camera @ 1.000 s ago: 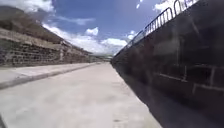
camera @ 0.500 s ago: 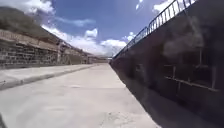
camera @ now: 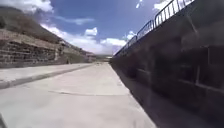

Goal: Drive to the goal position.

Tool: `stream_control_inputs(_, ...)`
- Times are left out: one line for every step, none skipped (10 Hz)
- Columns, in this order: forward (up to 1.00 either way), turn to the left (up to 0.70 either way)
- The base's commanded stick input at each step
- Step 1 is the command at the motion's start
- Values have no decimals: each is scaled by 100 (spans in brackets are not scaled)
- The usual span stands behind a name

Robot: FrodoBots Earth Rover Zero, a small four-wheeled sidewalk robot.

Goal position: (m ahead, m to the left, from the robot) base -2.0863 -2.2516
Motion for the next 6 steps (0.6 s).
stream_control_inputs(100,1)
stream_control_inputs(100,0)
stream_control_inputs(100,0)
stream_control_inputs(100,0)
stream_control_inputs(100,0)
stream_control_inputs(100,0)
